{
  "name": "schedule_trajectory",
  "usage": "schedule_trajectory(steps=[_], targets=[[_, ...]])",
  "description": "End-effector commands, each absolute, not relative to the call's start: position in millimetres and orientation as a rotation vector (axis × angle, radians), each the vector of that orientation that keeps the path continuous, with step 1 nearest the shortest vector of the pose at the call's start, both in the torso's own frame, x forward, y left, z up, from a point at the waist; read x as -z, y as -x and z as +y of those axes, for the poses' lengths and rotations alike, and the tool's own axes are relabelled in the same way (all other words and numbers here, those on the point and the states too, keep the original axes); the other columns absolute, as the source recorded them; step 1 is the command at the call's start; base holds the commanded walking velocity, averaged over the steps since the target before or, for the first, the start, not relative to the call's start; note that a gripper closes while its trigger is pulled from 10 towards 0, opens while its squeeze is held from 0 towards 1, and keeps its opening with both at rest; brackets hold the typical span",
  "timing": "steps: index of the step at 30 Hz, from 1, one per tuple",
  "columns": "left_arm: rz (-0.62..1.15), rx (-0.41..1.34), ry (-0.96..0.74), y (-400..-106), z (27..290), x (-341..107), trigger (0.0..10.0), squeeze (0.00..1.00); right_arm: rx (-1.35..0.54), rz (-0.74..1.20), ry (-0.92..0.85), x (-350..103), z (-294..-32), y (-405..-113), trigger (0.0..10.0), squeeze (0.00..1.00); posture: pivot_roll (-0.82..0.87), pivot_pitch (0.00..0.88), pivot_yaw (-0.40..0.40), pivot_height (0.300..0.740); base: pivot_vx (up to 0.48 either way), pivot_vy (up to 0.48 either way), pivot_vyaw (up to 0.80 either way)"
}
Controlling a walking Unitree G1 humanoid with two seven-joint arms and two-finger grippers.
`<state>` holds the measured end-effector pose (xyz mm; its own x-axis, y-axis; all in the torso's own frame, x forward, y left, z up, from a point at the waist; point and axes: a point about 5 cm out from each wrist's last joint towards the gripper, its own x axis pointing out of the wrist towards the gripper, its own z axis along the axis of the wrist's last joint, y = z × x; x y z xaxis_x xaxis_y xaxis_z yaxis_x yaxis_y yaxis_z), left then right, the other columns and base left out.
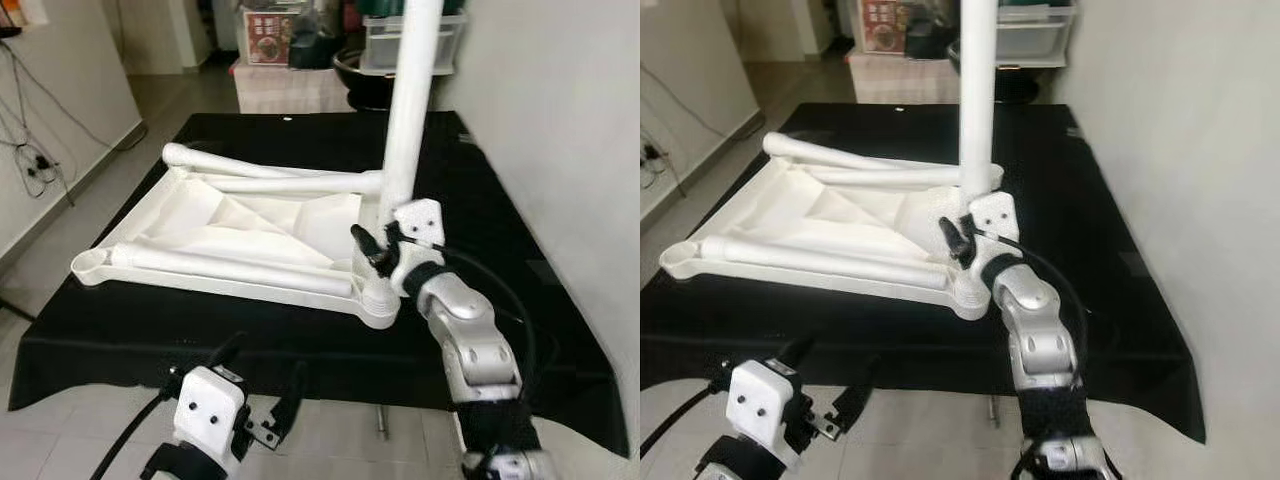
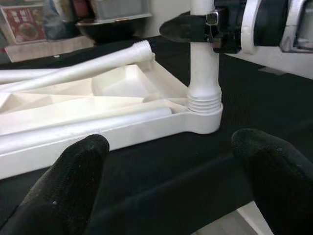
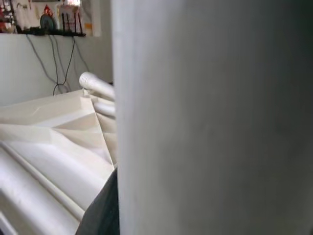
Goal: Building children table
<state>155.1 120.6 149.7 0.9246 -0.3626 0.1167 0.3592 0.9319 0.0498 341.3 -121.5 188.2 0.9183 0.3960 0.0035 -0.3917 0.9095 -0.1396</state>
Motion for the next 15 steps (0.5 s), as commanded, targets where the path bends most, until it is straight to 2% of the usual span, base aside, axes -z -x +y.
schedule_trajectory(steps=[1,3,4,8,9,10,11,15], targets=[[-0.115,0.371,-0.019,-153.5,119.9,-148.1,10.0,0.0,-0.392,0.067,0.187,-167.7,-130.4,-342.6,10.0,0.0,0.03,0.102,0.003,0.74,0.0,0.0,0.0],[-0.113,0.371,-0.019,-152.8,119.7,-147.2,10.0,0.0,-0.39,0.054,0.173,-173.2,-129.0,-341.7,10.0,0.04,0.04,0.101,0.002,0.74,0.0,0.0,0.0],[-0.108,0.365,-0.014,-153.0,119.8,-143.7,10.0,0.0,-0.465,0.039,0.148,-184.1,-123.8,-341.4,10.0,1.0,0.04,0.101,0.002,0.74,0.0,0.0,0.0],[-0.105,0.361,0.008,-154.3,119.9,-140.9,10.0,0.0,-0.577,0.019,0.139,-196.1,-121.7,-345.9,10.0,1.0,0.04,0.108,0.0,0.74,0.0,0.0,0.0],[-0.104,0.365,0.014,-154.7,119.3,-140.2,10.0,0.0,-0.653,0.013,0.145,-201.0,-121.4,-347.9,10.0,0.75,0.04,0.11,-0.001,0.74,0.0,0.0,0.0],[-0.105,0.368,0.016,-154.7,118.8,-140.1,10.0,0.0,-0.694,0.009,0.151,-203.3,-121.8,-349.5,10.0,0.75,0.04,0.11,-0.001,0.74,0.0,0.0,0.0],[-0.106,0.376,0.017,-154.9,117.7,-140.1,10.0,0.0,-0.782,0.009,0.164,-205.0,-121.3,-349.7,10.0,0.0,0.05,0.113,-0.002,0.74,0.0,0.0,0.0],[-0.107,0.388,0.02,-155.4,116.1,-140.3,10.0,0.0,-0.906,-0.004,0.196,-208.3,-121.8,-349.0,10.0,0.0,0.05,0.117,-0.002,0.74,0.0,0.0,0.0]])
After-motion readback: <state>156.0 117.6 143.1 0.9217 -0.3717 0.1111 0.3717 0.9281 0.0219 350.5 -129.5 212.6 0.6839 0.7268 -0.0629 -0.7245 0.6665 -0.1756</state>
